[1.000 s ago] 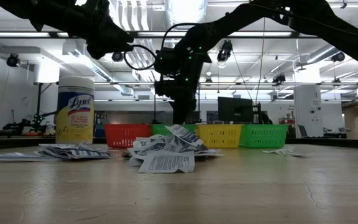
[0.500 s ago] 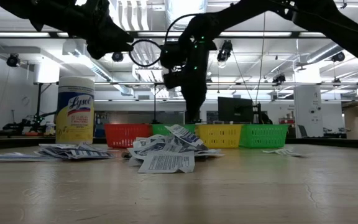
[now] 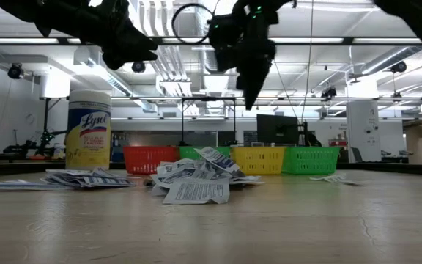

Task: Pick & Place First Aid Supplies
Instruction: Put the green bandage into the left green bin

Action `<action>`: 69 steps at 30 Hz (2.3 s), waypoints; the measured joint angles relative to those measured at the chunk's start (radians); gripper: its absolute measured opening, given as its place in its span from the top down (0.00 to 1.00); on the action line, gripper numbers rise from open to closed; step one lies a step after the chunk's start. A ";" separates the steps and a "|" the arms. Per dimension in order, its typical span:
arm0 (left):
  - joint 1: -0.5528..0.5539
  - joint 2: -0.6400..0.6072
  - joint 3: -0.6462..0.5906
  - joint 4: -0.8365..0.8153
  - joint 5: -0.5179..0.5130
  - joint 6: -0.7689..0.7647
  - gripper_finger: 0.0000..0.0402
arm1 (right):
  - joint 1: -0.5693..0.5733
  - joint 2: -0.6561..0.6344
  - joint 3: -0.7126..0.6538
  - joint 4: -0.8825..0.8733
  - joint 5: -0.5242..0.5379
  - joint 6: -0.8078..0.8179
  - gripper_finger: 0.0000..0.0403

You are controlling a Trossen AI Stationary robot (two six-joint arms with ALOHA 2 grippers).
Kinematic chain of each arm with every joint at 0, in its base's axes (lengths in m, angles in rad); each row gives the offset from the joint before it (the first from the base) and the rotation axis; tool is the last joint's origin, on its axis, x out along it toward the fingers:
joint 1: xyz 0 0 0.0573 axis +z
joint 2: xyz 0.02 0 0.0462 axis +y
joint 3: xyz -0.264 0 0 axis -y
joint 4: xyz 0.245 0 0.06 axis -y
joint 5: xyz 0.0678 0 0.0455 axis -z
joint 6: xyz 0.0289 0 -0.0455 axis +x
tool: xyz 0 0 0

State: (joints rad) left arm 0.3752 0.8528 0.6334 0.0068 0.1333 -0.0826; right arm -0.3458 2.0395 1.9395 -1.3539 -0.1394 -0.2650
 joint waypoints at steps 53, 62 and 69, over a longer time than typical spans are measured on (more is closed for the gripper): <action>0.000 0.000 0.000 0.001 0.000 -0.022 0.57 | 0.165 -0.532 -1.120 0.652 -0.044 0.156 0.77; 0.000 0.000 0.000 0.001 0.000 -0.022 0.57 | 0.165 -0.532 -1.124 0.668 -0.044 0.138 0.71; 0.000 0.000 0.000 0.001 0.000 -0.022 0.57 | 0.165 -0.531 -1.132 0.685 -0.044 0.129 0.70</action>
State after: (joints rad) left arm 0.3749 0.8532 0.6334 0.0074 0.1329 -0.1044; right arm -0.1810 1.5085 0.8074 -0.6689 -0.1833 -0.1356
